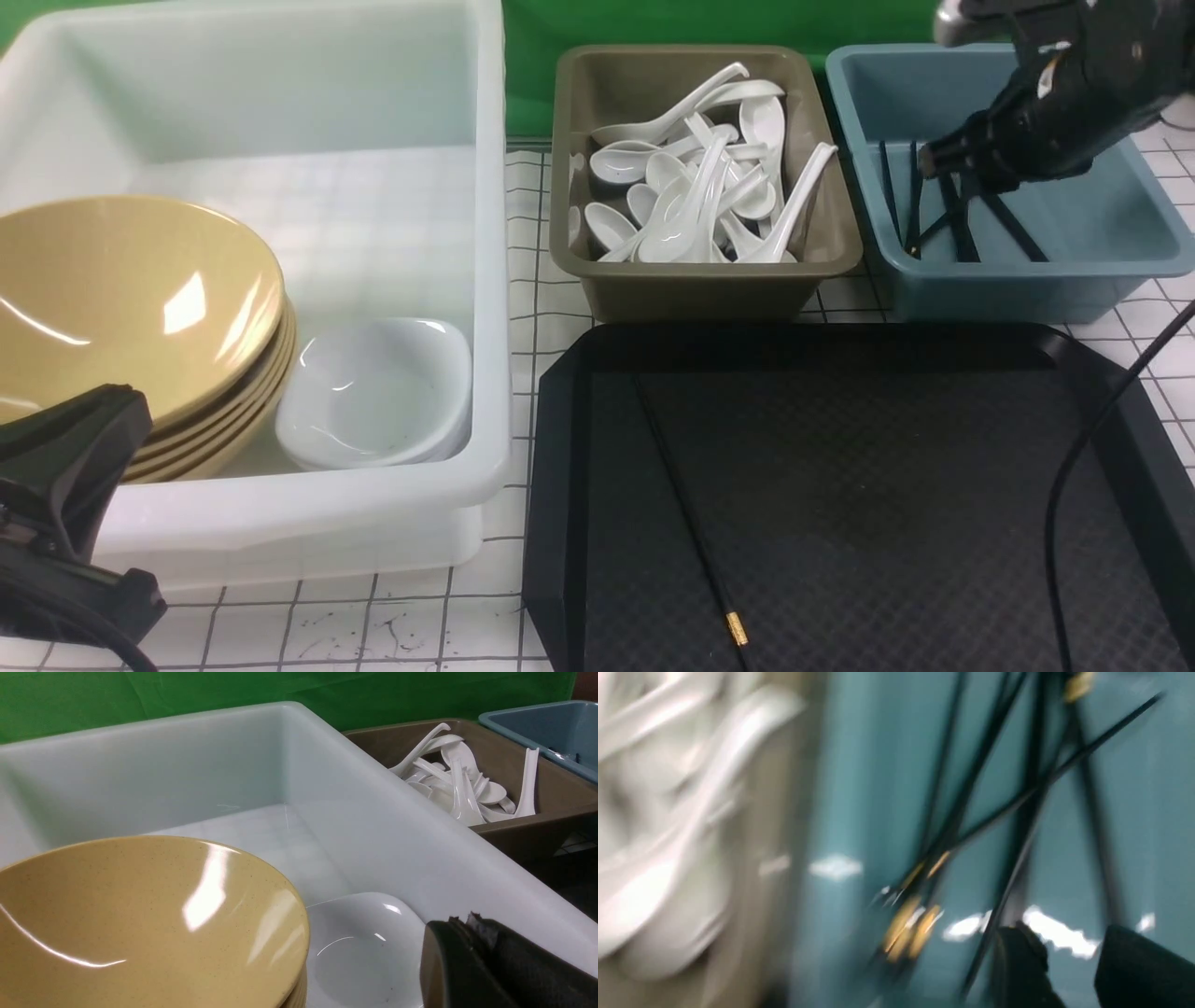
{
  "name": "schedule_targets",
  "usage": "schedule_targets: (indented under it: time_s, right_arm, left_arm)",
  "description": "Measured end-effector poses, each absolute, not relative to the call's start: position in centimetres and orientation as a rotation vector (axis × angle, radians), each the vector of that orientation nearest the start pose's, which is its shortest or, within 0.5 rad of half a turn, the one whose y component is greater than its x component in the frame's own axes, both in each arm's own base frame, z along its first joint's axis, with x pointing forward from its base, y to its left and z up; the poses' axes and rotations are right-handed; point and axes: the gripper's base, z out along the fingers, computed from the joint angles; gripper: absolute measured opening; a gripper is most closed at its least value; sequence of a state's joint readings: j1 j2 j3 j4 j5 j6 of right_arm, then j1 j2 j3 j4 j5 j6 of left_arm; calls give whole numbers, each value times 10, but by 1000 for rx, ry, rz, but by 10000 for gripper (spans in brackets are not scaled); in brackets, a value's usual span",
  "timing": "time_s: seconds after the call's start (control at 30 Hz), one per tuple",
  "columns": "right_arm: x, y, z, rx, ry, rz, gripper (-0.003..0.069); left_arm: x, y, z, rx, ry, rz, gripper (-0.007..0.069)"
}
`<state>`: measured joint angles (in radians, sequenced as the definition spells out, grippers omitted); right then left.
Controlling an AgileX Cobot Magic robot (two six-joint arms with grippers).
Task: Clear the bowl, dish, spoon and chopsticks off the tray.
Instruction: Use the right arm to put a chopstick into the small storage box on the right, then use the right arm to grab a chopstick
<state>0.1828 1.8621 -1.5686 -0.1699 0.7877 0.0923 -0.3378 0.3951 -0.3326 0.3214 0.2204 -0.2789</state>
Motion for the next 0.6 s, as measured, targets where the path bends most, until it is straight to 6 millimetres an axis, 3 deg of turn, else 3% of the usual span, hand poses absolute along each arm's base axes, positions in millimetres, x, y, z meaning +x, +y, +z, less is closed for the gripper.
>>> schedule_targets:
  time_s: [0.07,0.13,0.3,0.43,0.6]
  right_arm:
    - [385,96,285,-354,2624,33,285]
    - [361,124,281,-498,2671,149,285]
    - [302,196,242,-830,2674,328,291]
    - [289,225,218,-923,2657,348,328]
    - [302,240,187,-928,2655,332,375]
  left_arm:
    - [90,-25,279,276,1736,-160,-12]
    - [90,-25,279,276,1736,-160,-12]
    - [90,-25,279,276,1735,-160,-12]
    - [90,-25,279,276,1736,-160,-12]
    - [90,-25,279,276,1736,-160,-12]
